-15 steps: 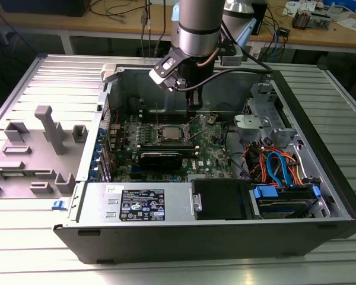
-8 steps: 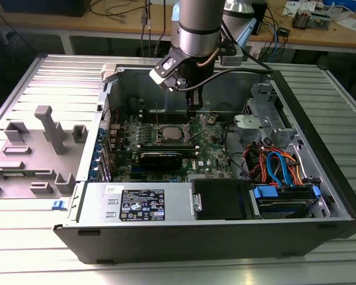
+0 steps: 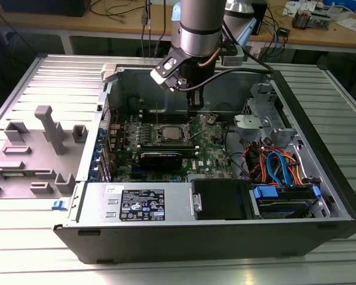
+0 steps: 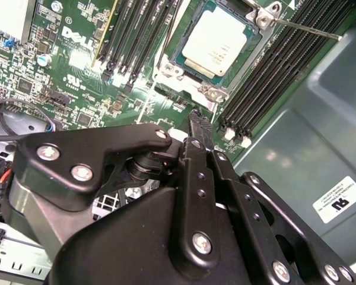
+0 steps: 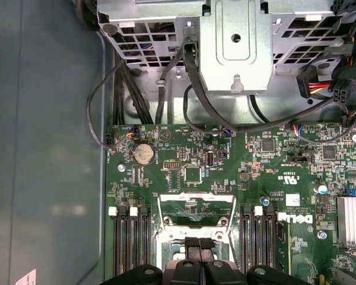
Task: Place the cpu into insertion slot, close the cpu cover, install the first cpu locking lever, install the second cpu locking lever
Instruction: 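Close the cpu cover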
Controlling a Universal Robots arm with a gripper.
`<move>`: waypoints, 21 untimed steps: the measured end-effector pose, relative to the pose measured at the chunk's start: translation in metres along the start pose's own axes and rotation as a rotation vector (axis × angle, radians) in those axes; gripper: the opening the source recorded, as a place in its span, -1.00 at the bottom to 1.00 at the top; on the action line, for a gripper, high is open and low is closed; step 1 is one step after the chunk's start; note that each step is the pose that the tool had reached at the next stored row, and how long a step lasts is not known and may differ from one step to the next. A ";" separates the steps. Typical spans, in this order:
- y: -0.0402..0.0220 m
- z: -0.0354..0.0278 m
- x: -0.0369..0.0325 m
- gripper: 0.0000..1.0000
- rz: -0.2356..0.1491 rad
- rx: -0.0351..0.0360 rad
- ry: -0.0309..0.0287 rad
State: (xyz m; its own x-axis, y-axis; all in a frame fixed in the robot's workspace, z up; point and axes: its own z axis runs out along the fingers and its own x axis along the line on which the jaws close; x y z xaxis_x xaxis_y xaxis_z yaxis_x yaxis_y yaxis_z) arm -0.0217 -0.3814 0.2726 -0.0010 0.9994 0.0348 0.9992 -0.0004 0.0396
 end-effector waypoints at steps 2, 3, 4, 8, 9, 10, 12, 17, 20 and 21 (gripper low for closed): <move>0.0007 0.0000 0.0000 -0.79 0.000 0.0000 0.0000; 0.0013 0.0001 0.0000 -0.79 0.000 0.0000 0.0000; 0.0018 0.0001 0.0000 -0.79 0.000 -0.0001 0.0000; 0.0031 0.0001 0.0000 -0.79 0.000 -0.0001 0.0000; 0.0034 0.0002 0.0000 -0.79 0.000 -0.0001 0.0000; 0.0036 0.0002 0.0000 -0.79 0.000 0.0000 0.0000; 0.0045 0.0002 0.0000 -0.79 0.000 0.0000 0.0000; 0.0062 0.0003 0.0000 -0.79 0.000 0.0000 0.0000; 0.0071 0.0003 0.0000 -0.79 0.000 -0.0001 0.0001; 0.0074 0.0003 0.0000 -0.79 0.000 0.0000 0.0001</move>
State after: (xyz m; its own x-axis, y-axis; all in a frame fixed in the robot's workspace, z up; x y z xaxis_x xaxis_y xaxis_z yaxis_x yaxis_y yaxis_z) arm -0.0144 -0.3814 0.2726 -0.0012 0.9994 0.0348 0.9992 -0.0002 0.0397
